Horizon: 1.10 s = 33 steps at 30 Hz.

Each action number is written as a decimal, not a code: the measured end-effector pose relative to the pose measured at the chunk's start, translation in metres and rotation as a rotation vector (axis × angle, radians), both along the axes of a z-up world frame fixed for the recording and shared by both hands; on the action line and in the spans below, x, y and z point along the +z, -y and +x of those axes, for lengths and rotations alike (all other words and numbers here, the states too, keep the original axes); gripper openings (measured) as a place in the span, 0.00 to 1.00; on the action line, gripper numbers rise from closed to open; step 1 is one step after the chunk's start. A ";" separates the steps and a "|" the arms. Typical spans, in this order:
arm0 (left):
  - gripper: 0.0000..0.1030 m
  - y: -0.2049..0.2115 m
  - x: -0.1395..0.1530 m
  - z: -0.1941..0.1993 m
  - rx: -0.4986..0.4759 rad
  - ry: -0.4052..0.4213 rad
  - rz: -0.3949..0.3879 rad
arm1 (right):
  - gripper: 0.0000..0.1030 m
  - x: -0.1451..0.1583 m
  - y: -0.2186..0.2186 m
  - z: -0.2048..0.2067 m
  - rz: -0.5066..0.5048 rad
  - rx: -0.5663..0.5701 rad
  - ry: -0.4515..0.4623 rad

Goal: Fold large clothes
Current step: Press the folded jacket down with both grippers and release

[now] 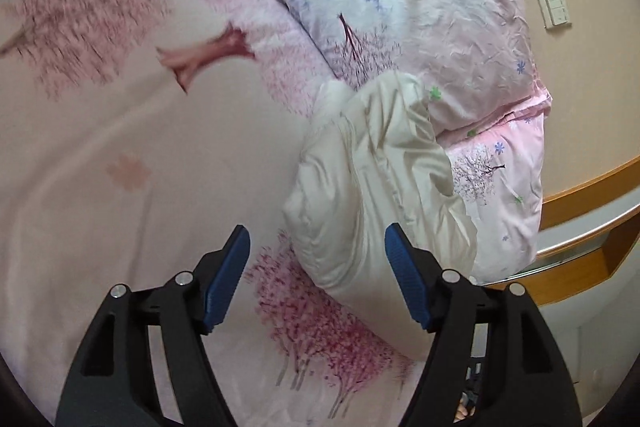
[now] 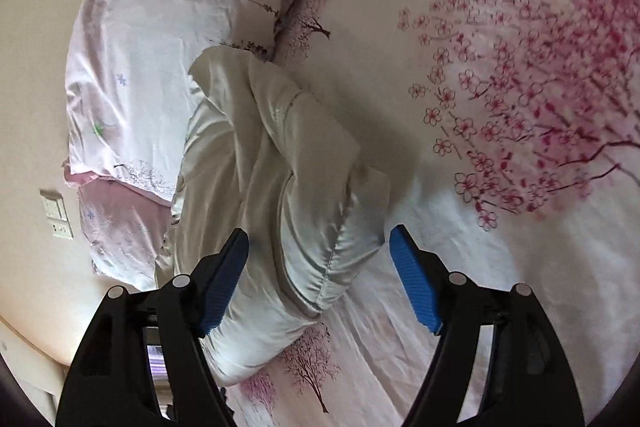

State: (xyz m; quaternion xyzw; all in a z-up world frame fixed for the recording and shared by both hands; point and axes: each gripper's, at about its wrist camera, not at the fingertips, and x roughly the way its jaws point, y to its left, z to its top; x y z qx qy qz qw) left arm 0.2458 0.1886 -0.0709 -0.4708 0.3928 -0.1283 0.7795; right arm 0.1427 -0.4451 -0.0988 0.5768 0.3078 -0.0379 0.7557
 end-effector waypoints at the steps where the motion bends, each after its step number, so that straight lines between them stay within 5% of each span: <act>1: 0.67 0.004 -0.001 0.001 -0.005 0.002 -0.007 | 0.73 -0.002 -0.001 0.002 0.014 -0.002 0.004; 13: 0.67 0.028 -0.014 0.027 0.048 -0.031 -0.093 | 0.71 -0.009 -0.009 0.028 0.020 0.002 0.022; 18: 0.59 0.023 -0.028 0.034 0.100 -0.037 -0.186 | 0.58 -0.011 -0.010 0.030 0.012 -0.008 0.035; 24: 0.34 0.018 -0.030 0.039 0.115 -0.009 -0.254 | 0.33 0.002 -0.015 0.029 -0.041 0.004 0.097; 33: 0.21 0.008 0.003 0.032 0.073 0.079 -0.241 | 0.27 0.034 -0.031 0.022 -0.109 0.051 0.178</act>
